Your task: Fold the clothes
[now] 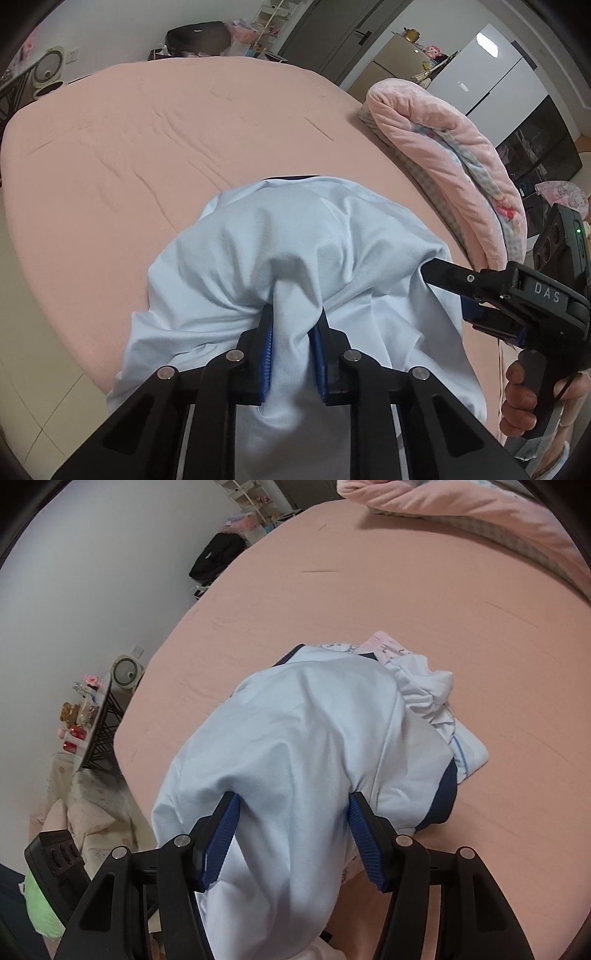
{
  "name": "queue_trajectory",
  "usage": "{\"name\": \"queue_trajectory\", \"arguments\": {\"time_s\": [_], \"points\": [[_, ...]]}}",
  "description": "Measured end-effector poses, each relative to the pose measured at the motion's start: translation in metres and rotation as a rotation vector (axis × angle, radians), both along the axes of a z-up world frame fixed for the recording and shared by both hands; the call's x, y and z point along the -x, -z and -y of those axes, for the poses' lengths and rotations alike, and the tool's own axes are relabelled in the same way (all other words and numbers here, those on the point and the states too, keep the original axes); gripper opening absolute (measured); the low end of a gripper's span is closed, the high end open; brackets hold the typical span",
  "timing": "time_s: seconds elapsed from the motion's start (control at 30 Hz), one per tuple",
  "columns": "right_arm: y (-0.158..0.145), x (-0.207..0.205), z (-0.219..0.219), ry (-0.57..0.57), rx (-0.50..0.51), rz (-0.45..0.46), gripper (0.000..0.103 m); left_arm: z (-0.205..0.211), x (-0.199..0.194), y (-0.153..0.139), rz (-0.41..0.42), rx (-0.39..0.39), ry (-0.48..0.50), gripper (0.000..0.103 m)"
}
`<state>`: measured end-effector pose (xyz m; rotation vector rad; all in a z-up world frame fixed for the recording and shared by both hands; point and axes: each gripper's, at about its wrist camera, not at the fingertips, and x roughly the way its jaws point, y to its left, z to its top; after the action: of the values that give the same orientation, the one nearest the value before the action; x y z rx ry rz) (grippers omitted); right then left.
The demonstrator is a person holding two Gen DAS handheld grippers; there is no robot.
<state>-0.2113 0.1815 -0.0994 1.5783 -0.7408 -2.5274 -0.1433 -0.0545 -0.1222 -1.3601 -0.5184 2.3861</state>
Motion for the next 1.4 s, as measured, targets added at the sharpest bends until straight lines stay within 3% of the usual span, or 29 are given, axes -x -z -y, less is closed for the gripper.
{"name": "queue_trajectory", "arguments": {"time_s": [0.07,0.1,0.17,0.33,0.43,0.63,0.8,0.93,1.4], "points": [[-0.004,-0.002,0.006,-0.006,-0.045,-0.024,0.045,0.000,0.000,-0.001,-0.005,0.000,0.002,0.016],[-0.004,-0.001,0.009,-0.019,-0.070,-0.031,0.045,0.001,-0.001,-0.001,-0.007,0.003,0.002,0.016],[-0.001,0.003,0.017,-0.053,-0.133,-0.040,0.032,-0.001,-0.001,-0.001,-0.014,0.009,0.006,0.016],[0.005,0.002,0.031,-0.062,-0.254,-0.069,0.018,-0.007,-0.006,-0.007,-0.056,0.051,0.031,0.013],[0.001,-0.009,0.039,-0.063,-0.292,-0.121,0.017,-0.012,-0.008,-0.011,-0.074,0.060,0.059,0.013],[-0.004,-0.026,0.048,-0.113,-0.219,-0.181,0.017,-0.021,-0.015,-0.023,-0.107,0.074,0.096,0.012],[-0.018,-0.042,0.058,-0.155,-0.267,-0.220,0.017,-0.020,-0.016,-0.027,-0.107,0.071,0.096,0.011],[-0.026,-0.047,0.064,-0.177,-0.316,-0.240,0.017,-0.022,-0.017,-0.033,-0.111,0.076,0.100,0.010],[-0.043,-0.066,0.050,-0.166,-0.299,-0.261,0.017,-0.038,-0.027,-0.048,-0.111,0.082,0.144,0.010]]}}
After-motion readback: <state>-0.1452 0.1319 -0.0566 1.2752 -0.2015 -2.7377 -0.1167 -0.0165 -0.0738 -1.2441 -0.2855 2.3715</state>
